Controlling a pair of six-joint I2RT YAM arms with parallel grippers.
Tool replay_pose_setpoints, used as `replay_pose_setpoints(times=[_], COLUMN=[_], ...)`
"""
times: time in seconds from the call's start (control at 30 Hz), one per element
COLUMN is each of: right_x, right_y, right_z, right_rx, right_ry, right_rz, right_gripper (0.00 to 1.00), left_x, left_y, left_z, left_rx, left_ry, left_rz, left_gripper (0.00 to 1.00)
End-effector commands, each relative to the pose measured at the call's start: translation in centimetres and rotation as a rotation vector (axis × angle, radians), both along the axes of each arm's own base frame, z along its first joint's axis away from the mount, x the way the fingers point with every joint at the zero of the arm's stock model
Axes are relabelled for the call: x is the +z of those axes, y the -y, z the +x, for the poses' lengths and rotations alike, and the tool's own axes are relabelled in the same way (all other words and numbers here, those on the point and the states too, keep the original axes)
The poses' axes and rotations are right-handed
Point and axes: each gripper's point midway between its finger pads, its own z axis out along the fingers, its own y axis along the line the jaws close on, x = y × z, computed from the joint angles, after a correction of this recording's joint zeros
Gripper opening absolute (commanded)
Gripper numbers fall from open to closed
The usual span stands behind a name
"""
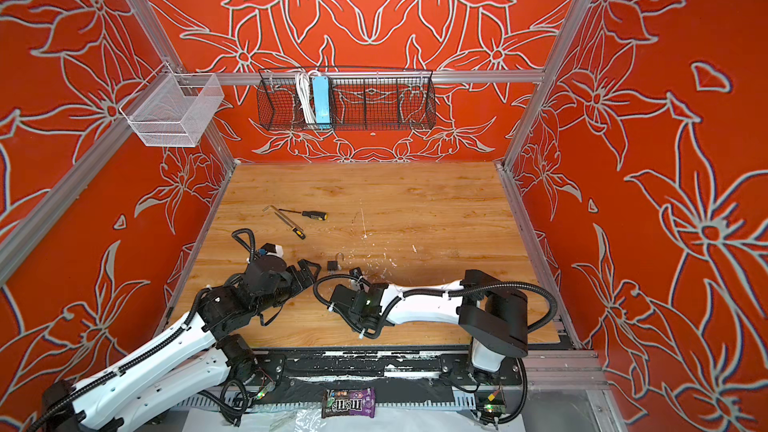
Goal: Unlock with the key
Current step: 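Close the right gripper on the silver key's shaft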
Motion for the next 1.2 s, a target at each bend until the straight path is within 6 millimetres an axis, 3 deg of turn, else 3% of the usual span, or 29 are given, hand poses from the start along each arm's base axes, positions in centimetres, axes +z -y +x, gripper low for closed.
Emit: replay_pose_setpoints(times=[0.0,0.73,1.17], right_x=[0.1,-1.5,-0.6], right_y=[-0.2,0.3,0.6], right_z=[-0.4,0.1,0.3], right_rx=[-0.017,-0.045,-0.056], right_ry=[-0.022,-0.038,-0.036], right_rz=[0.036,-0.064,-0.009], right_gripper=[0.23,0.23,0.21], left_x=[-0.5,-1.1,-1.2], left_y=[-0.8,-1.6,-1.3], left_z=[-0.1,-0.3,-0.1], left_rx=[0.033,0.065,0.062], left_ry=[-0.003,-0.004,-0.008], left_rz=[0.009,-0.014,-0.024], left_gripper=[0.98,0.98,0.98])
